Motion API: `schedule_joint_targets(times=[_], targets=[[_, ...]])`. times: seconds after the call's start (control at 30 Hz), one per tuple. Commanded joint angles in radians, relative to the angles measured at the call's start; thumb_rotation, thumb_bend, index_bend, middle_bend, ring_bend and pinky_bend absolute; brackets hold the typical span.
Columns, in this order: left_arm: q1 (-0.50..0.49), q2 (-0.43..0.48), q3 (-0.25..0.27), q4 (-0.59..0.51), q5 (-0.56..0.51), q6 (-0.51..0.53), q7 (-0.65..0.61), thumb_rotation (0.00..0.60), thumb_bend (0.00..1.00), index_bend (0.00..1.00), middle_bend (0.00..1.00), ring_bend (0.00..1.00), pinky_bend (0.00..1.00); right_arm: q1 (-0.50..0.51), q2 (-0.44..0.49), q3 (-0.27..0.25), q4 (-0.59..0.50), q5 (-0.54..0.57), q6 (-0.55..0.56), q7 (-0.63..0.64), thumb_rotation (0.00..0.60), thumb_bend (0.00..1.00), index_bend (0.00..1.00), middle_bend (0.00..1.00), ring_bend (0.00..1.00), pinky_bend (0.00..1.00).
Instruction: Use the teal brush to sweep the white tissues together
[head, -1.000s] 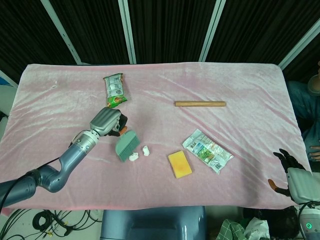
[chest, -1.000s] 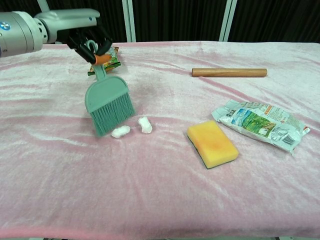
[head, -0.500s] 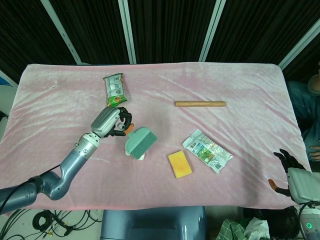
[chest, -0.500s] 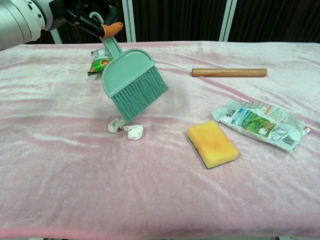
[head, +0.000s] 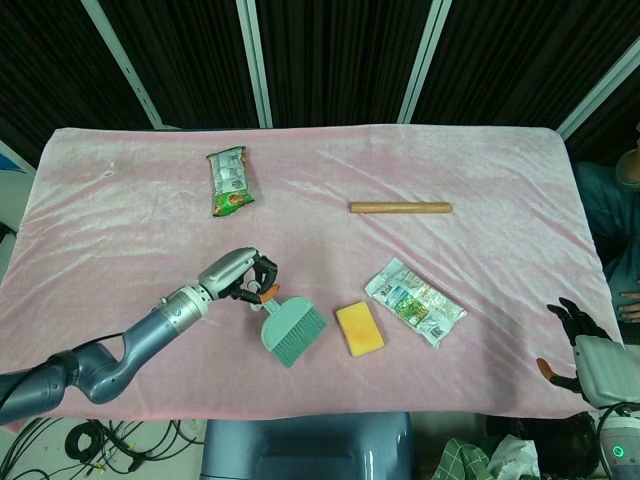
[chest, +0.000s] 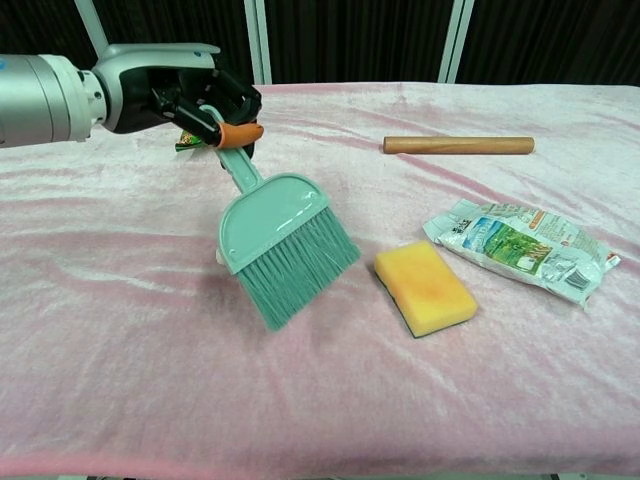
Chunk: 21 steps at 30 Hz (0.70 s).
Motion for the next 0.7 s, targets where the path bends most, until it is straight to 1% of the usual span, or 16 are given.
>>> schedule_joint_targets(times=[0.03, 0.13, 0.27, 0.33, 0.5, 0.6, 0.7], targets=[[-0.003, -0.016, 0.023, 0.036, 0.018, -0.011, 0.019, 0.600, 0.49, 0.77, 0.76, 0.46, 0.54, 0.000, 0.000, 0.000, 0.000, 0.000, 0.001, 0.000, 0.600, 0.21, 0.16, 0.07, 0.14, 0.28], [-0.006, -0.029, 0.040, 0.082, 0.035, -0.007, 0.066, 0.600, 0.49, 0.77, 0.76, 0.46, 0.54, -0.001, -0.001, 0.000, 0.000, -0.001, 0.003, -0.001, 0.600, 0.21, 0.16, 0.07, 0.14, 0.28], [0.000, -0.053, 0.048, 0.151, 0.047, 0.035, 0.188, 0.600, 0.49, 0.77, 0.76, 0.46, 0.54, 0.000, -0.001, 0.000, 0.000, -0.001, 0.002, -0.001, 0.600, 0.21, 0.16, 0.07, 0.14, 0.28], [0.003, -0.060, 0.052, 0.174, 0.045, 0.046, 0.245, 0.600, 0.49, 0.77, 0.76, 0.46, 0.54, 0.000, -0.001, 0.000, 0.000, -0.001, 0.001, 0.000, 0.600, 0.21, 0.16, 0.07, 0.14, 0.27], [0.010, -0.059, 0.060, 0.201, 0.028, 0.044, 0.314, 0.600, 0.49, 0.77, 0.76, 0.46, 0.54, 0.000, 0.000, 0.000, 0.000, 0.000, 0.001, 0.000, 0.600, 0.21, 0.16, 0.07, 0.14, 0.27], [0.022, -0.059, 0.054, 0.222, 0.023, 0.081, 0.367, 0.600, 0.49, 0.77, 0.76, 0.46, 0.54, 0.000, 0.000, 0.000, -0.001, 0.000, 0.001, 0.000, 0.600, 0.21, 0.16, 0.07, 0.14, 0.27], [0.036, -0.065, 0.033, 0.240, 0.010, 0.131, 0.394, 0.600, 0.50, 0.77, 0.76, 0.46, 0.54, 0.000, 0.000, -0.001, -0.001, 0.000, -0.001, -0.001, 0.600, 0.21, 0.16, 0.07, 0.14, 0.27]])
